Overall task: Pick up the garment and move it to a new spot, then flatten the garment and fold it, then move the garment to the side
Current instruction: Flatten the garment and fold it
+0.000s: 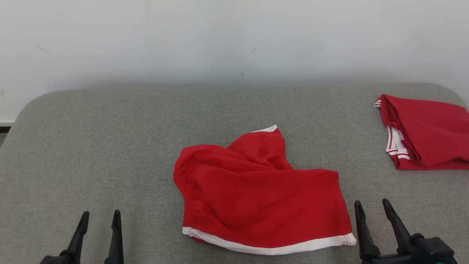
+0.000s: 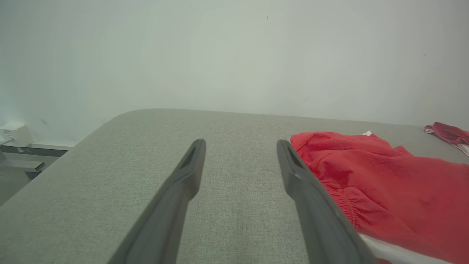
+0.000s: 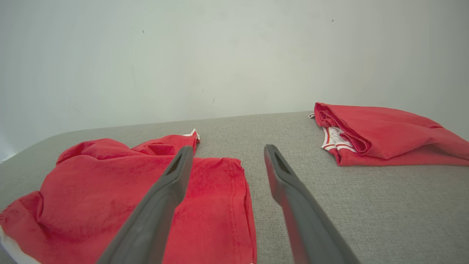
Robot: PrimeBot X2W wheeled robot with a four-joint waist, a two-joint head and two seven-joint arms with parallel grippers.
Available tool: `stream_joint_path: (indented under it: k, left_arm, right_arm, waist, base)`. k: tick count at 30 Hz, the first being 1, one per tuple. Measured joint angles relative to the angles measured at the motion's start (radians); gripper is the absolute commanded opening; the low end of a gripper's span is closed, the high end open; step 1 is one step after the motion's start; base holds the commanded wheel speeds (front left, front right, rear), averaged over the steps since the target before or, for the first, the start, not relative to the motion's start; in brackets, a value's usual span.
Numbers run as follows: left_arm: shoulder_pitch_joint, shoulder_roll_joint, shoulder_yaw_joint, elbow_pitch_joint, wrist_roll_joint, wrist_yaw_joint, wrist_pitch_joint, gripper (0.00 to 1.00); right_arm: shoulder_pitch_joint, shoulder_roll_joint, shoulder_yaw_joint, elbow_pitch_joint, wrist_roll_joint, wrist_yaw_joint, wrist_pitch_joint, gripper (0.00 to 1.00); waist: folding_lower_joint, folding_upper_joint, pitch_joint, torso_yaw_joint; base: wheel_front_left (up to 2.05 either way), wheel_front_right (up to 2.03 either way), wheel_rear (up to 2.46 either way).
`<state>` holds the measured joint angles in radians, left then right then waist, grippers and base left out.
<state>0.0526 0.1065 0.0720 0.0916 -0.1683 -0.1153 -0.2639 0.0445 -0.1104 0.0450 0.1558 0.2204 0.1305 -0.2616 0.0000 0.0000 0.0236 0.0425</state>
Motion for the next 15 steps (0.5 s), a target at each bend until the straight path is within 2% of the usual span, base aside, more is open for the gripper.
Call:
stream_joint_path:
  k: [6,15]
  left_arm:
    - [-0.013,-0.005,-0.058,0.038,-0.001,-0.009,0.0,1.0]
    - [-0.101,0.03,-0.276,0.179,-0.04,-0.016,0.0,1.0]
  right_arm:
    - [-0.009,-0.003,-0.004,0.04,0.001,0.0,0.0,1.0]
    - [-0.071,0.0,-0.003,0.19,-0.005,0.0,0.0,1.0]
  waist:
    - [0.0,0.0,0.012,-0.006]
    - [0.0001,0.0,0.056,-0.026]
  base:
    - [0.0,0.0,0.0]
    - [0.0,0.0,0.0]
